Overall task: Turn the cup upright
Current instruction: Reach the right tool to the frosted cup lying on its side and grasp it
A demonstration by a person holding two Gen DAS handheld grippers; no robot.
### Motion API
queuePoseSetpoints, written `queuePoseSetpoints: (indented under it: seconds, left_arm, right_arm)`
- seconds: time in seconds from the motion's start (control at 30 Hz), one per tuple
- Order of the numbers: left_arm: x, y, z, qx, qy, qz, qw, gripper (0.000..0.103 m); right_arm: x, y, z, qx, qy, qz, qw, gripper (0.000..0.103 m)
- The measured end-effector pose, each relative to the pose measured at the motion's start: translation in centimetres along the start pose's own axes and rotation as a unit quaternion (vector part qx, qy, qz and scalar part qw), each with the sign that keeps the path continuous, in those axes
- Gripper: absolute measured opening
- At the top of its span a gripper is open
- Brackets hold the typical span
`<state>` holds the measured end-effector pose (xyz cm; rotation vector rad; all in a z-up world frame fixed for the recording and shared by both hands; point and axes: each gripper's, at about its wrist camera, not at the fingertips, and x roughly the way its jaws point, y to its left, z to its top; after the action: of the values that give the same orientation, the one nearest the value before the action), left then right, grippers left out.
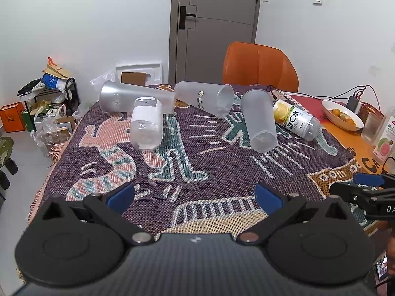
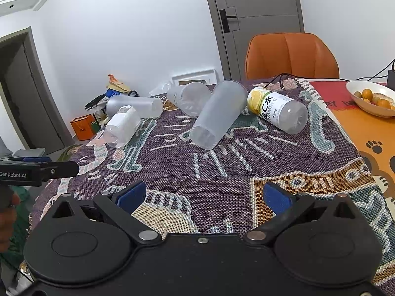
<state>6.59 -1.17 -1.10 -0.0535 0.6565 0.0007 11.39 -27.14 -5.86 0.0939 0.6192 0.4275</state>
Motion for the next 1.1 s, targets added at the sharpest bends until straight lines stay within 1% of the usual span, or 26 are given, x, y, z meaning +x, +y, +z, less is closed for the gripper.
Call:
queuePoseSetpoints:
  seconds: [0.17,0.33,0.47,0.67,0.77,0.9,1.1]
  left_arm:
    - [0.7,0.8,0.4,-0.01,-0.001,-0.001,1.0,0.103]
    - [1.6,2.3,1.4,-0.024,-0.006,0.017,0.9995,0.103]
    - [2.6,3.8,2.2,-0.04,-0.008,0.032,0.9987,0.103]
    - [4.1,5.3,3.4,-0.056,-0.011,0.052,0.997,0.103]
    - [5.0,6.3,4.1,-0.075,-0.015,0.065,0.995,0.103]
    - [6.3,7.4,5.1,-0.101,-0.013,0.071,0.9923,0.103]
    - [7.9,8.2,6.5,-0.118,-0.008,0.077,0.99,0.103]
  right_arm:
    - [0.6,0.2,0.8,-0.017,0.001,-0.004,1.0,0.103]
    - [1.9,0.5,2.8,-0.051,0.007,-0.015,0.999,0.103]
    - [3.3,0.8,4.8,-0.079,0.012,-0.013,0.997,0.103]
    - [6.1,1.7,7.8,-0.129,0.025,-0.005,0.991,0.103]
    - [7.8,2.2,9.1,-0.147,0.031,-0.001,0.989,0.103]
    - [9.5,3.0,10.7,-0.171,0.037,0.007,0.984,0.103]
    - [12.4,3.6,13.3,-0.205,0.051,0.007,0.978,0.103]
